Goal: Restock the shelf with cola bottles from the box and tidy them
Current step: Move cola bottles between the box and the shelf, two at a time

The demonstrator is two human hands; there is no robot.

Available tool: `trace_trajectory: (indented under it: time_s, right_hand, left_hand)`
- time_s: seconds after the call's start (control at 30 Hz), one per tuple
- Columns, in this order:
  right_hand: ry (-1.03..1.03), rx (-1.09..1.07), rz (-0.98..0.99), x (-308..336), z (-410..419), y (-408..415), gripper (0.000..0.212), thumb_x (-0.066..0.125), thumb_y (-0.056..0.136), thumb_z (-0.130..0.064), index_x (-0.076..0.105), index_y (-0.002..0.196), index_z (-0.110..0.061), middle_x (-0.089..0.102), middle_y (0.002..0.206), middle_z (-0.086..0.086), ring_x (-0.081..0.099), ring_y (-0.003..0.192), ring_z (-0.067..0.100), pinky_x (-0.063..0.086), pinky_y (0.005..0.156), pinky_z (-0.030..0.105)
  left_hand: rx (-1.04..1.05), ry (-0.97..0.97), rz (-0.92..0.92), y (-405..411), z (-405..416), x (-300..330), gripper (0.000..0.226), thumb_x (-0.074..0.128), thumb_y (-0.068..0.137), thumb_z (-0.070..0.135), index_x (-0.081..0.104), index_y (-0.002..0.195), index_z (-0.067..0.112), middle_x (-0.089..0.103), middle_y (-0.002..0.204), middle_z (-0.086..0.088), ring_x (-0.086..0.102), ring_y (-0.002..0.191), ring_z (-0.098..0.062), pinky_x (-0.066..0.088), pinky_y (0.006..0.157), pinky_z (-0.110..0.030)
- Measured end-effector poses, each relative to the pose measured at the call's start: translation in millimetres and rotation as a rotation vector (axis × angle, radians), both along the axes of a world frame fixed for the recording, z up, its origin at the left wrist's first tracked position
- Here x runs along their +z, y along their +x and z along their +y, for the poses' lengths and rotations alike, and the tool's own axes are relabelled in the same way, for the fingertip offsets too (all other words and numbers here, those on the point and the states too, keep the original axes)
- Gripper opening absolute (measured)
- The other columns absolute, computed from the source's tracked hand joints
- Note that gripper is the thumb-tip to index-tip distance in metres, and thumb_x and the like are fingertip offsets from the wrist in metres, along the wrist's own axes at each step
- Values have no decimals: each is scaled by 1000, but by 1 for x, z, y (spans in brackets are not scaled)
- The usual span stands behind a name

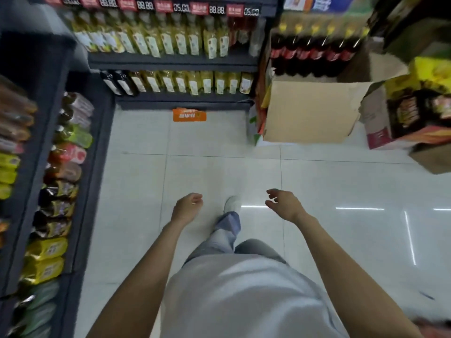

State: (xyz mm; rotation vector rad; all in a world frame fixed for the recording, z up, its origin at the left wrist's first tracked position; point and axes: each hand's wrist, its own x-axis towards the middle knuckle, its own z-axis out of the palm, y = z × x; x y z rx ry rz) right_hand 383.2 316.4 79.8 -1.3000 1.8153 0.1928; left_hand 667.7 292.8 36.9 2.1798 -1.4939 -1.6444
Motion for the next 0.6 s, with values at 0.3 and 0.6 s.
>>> trace_trajectory:
  time_s: [0.3,0.6]
  right_hand:
    - [-69,-65,26,-12,-170,-143,37,53,92,-26,53,129,-18,62,122,2,59,108,23,44,90,31]
    - [-226,-78,-52,-46,-342,-250,31,54,89,-14,61,119,-14,69,108,12,63,99,31,48,83,34]
  left_hand:
    - [-72,-67,-98,-122,-160,3,23,53,95,24,65,115,21,66,118,1,60,108,-18,44,88,-24]
    - [-197,-257,-105,-286,-347,8,22,53,94,20,65,113,19,70,110,2,64,100,-20,51,87,-34]
